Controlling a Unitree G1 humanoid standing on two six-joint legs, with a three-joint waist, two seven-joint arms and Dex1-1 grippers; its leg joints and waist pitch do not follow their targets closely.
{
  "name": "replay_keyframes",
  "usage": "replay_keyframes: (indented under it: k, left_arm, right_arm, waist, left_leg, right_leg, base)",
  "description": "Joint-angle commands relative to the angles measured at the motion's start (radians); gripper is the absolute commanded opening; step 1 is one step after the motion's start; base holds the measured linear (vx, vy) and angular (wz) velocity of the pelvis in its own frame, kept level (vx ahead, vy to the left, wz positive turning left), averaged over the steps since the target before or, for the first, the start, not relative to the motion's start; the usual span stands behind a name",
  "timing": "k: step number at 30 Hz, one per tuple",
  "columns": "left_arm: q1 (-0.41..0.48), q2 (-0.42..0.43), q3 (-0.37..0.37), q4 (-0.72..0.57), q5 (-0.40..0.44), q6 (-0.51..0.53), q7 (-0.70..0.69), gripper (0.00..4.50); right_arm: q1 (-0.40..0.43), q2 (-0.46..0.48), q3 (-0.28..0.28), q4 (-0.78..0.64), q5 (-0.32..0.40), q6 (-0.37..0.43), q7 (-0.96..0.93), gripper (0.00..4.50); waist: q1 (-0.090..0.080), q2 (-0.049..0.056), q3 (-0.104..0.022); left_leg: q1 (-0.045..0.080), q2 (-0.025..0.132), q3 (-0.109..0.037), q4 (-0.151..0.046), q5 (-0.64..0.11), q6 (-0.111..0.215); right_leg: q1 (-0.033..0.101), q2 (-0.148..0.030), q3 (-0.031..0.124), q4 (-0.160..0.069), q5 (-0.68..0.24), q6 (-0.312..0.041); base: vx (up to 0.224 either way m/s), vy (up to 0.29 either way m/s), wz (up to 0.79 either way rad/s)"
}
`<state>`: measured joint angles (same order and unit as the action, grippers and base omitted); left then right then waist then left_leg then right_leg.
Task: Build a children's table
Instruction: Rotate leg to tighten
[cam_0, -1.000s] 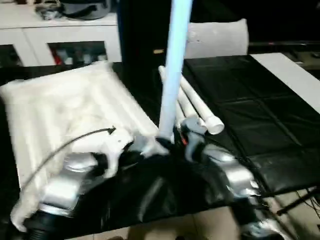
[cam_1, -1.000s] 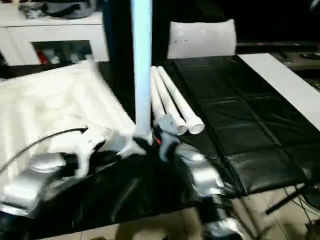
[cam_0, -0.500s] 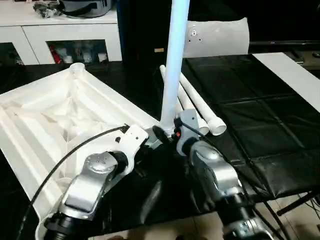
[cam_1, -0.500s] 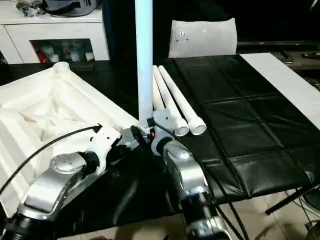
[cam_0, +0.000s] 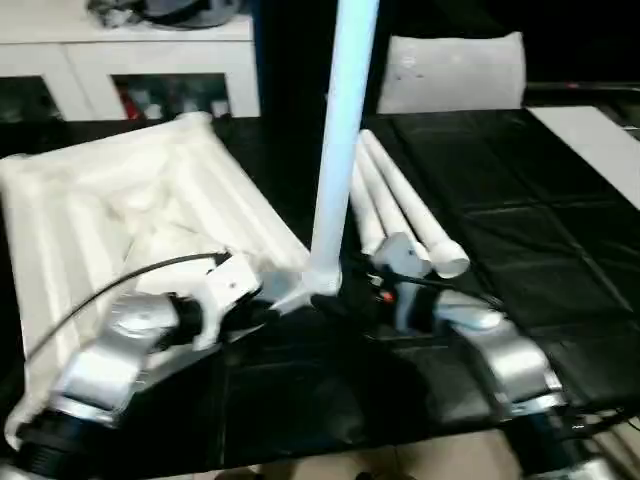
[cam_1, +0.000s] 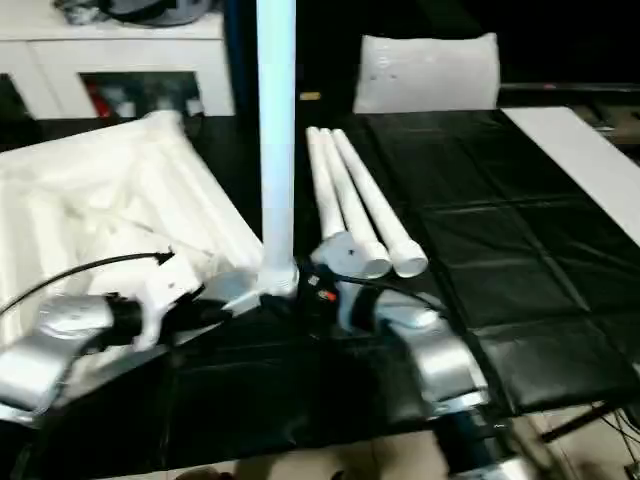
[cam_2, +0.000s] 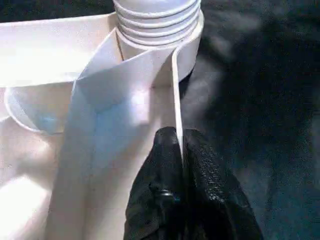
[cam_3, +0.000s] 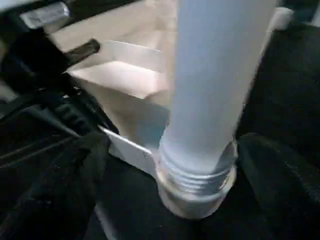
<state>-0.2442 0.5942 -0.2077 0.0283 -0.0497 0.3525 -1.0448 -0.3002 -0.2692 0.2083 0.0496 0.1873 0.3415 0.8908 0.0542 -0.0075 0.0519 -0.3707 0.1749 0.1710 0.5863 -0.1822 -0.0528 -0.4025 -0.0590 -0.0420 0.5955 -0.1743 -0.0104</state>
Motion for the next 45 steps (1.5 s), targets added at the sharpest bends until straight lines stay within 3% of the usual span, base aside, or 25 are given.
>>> replay_keyframes:
  k: [1, 6, 7, 8, 9, 10, 16, 18, 27, 36, 43, 45]
  left_arm:
    - [-0.018, 0.024, -0.042, 0.011, -0.019, -0.068, -0.105, 0.00]
    - [-0.041, 0.070, -0.059, 0.056, -0.048, -0.135, -0.232, 0.00]
    - [-0.046, 0.083, -0.072, 0.061, -0.054, -0.147, -0.270, 0.00]
    - [-0.048, 0.087, -0.076, 0.061, -0.055, -0.150, -0.281, 0.00]
    - [-0.049, 0.093, -0.081, 0.061, -0.057, -0.159, -0.299, 0.00]
    - [-0.049, 0.094, -0.083, 0.061, -0.058, -0.162, -0.305, 0.00]
    - [-0.065, 0.096, -0.105, 0.078, -0.060, -0.196, -0.347, 0.00]
    - [-0.079, 0.091, -0.115, 0.094, -0.045, -0.214, -0.347, 0.00]
    - [-0.099, 0.074, -0.122, 0.116, -0.041, -0.228, -0.343, 0.00]
    - [-0.102, 0.081, -0.118, 0.127, -0.049, -0.229, -0.360, 0.00]
    - [-0.076, 0.059, -0.099, 0.089, -0.071, -0.173, -0.311, 0.00]
    - [-0.043, -0.008, -0.054, 0.028, -0.079, -0.055, -0.159, 0.00]
  right_arm:
    - [-0.018, -0.034, 0.011, -0.008, 0.022, -0.016, 0.076, 4.43]
    - [-0.051, -0.110, 0.059, 0.049, 0.008, -0.068, 0.208, 4.43]
    - [-0.060, -0.119, 0.064, 0.065, 0.005, -0.083, 0.226, 4.43]
    - [-0.064, -0.121, 0.068, 0.072, 0.003, -0.090, 0.236, 4.43]
    - [-0.071, -0.125, 0.077, 0.084, -0.001, -0.106, 0.254, 4.43]
    - [-0.073, -0.127, 0.080, 0.088, -0.003, -0.111, 0.260, 4.43]
    - [-0.096, -0.136, 0.116, 0.127, -0.009, -0.140, 0.323, 4.43]
    - [-0.103, -0.129, 0.140, 0.159, -0.024, -0.171, 0.334, 4.09]
    - [-0.122, -0.100, 0.153, 0.207, -0.017, -0.185, 0.351, 3.41]
    - [-0.121, -0.092, 0.148, 0.217, 0.005, -0.169, 0.372, 2.78]
    - [-0.089, -0.069, 0.140, 0.201, 0.036, -0.131, 0.357, 2.69]
    - [-0.058, 0.005, 0.122, 0.201, 0.035, -0.085, 0.226, 2.68]
  waist:
    - [-0.002, 0.015, -0.058]
    - [0.004, 0.012, -0.053]
    - [0.004, 0.002, -0.054]
    - [0.006, 0.004, -0.055]
    - [0.005, 0.001, -0.055]
    - [0.008, 0.004, -0.055]
    - [0.008, 0.001, -0.058]
    - [0.009, 0.000, -0.058]
    - [0.014, -0.002, -0.056]
    - [0.020, -0.001, -0.060]
    - [0.027, 0.000, -0.059]
    - [0.024, 0.000, -0.056]
  left_leg:
    - [0.021, 0.050, -0.015, -0.076, -0.273, 0.011]
    - [0.024, 0.051, -0.014, -0.078, -0.309, -0.003]
    - [0.024, 0.051, -0.014, -0.078, -0.310, -0.003]
    - [0.024, 0.051, -0.015, -0.077, -0.305, -0.002]
    - [0.021, 0.053, -0.015, -0.078, -0.292, -0.001]
    - [0.024, 0.054, -0.014, -0.076, -0.285, 0.000]
    - [0.021, 0.053, -0.012, -0.074, -0.253, 0.010]
    - [0.021, 0.053, -0.011, -0.073, -0.256, 0.008]
    - [0.023, 0.054, -0.013, -0.074, -0.283, -0.003]
    - [0.022, 0.054, -0.011, -0.072, -0.256, 0.002]
    - [0.024, 0.054, -0.011, -0.073, -0.272, -0.004]
    - [0.023, 0.056, -0.012, -0.075, -0.286, -0.013]
  right_leg:
    - [0.038, -0.069, 0.045, -0.065, -0.228, -0.189]
    - [0.036, -0.073, 0.046, -0.070, -0.298, -0.188]
    - [0.036, -0.073, 0.046, -0.071, -0.313, -0.186]
    - [0.037, -0.076, 0.046, -0.069, -0.317, -0.187]
    - [0.038, -0.077, 0.046, -0.068, -0.313, -0.187]
    - [0.035, -0.076, 0.047, -0.068, -0.308, -0.188]
    - [0.040, -0.074, 0.044, -0.061, -0.263, -0.208]
    - [0.039, -0.076, 0.045, -0.062, -0.269, -0.208]
    - [0.038, -0.077, 0.045, -0.064, -0.329, -0.194]
    - [0.040, -0.074, 0.045, -0.058, -0.265, -0.208]
    - [0.039, -0.075, 0.044, -0.060, -0.285, -0.205]
    - [0.038, -0.076, 0.045, -0.061, -0.304, -0.203]
  base:
    - [0.000, 0.000, 0.00]
    - [0.000, 0.000, 0.00]
    - [0.000, 0.000, 0.00]
    - [0.000, 0.000, 0.00]
    - [0.000, 0.000, 0.00]
    - [0.000, 0.000, 0.00]
    - [0.000, 0.000, 0.00]
    - [0.000, 0.000, 0.00]
    - [0.000, 0.000, 0.00]
    - [0.000, 0.000, 0.00]
    - [0.000, 0.000, 0.00]
    - [0.000, 0.000, 0.00]
